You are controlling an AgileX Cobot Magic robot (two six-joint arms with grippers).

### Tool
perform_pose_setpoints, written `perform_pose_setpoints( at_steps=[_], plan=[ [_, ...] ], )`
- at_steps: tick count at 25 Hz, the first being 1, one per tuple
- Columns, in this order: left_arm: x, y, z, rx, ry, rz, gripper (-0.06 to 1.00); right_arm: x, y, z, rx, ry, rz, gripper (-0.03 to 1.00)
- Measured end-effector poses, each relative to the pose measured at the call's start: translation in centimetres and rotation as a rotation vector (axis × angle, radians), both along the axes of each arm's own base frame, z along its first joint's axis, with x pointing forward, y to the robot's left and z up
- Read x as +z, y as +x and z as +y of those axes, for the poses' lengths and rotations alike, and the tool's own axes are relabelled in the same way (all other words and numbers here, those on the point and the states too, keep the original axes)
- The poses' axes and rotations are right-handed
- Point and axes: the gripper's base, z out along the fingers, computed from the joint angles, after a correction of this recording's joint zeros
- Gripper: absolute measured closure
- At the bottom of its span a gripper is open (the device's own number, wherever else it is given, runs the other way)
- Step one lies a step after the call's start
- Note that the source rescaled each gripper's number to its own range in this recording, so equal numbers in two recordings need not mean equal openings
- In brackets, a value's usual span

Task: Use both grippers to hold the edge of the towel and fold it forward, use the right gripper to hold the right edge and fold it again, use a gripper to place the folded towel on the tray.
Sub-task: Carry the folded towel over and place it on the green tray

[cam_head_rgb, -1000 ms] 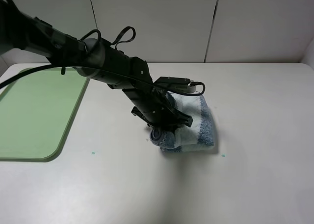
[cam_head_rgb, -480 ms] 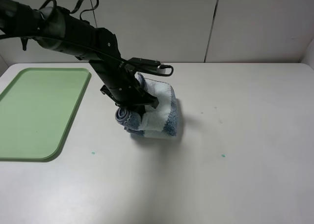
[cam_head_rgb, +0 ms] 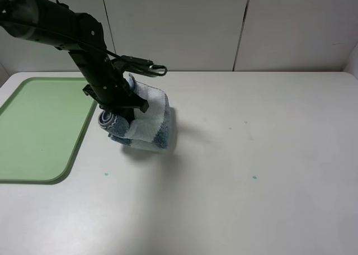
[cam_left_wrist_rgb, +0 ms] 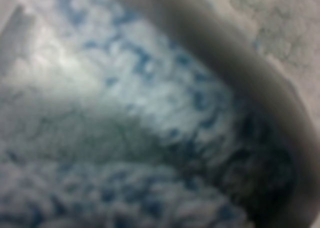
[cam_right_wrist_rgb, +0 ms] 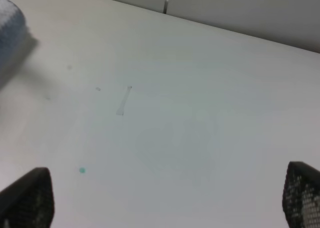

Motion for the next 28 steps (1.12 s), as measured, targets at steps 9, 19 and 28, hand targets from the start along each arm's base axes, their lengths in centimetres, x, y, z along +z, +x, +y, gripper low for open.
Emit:
perform_pose_setpoints(
  at_steps=[9, 19, 28],
  plan=[
    [1.5, 0.9, 4.0, 0.051, 0.060, -0.009, 0.75, 0.0, 0.0, 0.0, 0.000, 0.000, 0.000, -0.03],
    [2.4, 1.8, 8.8, 0.159, 0.082, -0.017, 0.75, 0.0, 0.0, 0.0, 0.000, 0.000, 0.000, -0.03],
    [2.4, 2.2, 12.3, 0.228, 0.115, -0.006, 0.75, 0.0, 0.0, 0.0, 0.000, 0.000, 0.000, -0.03]
  ],
)
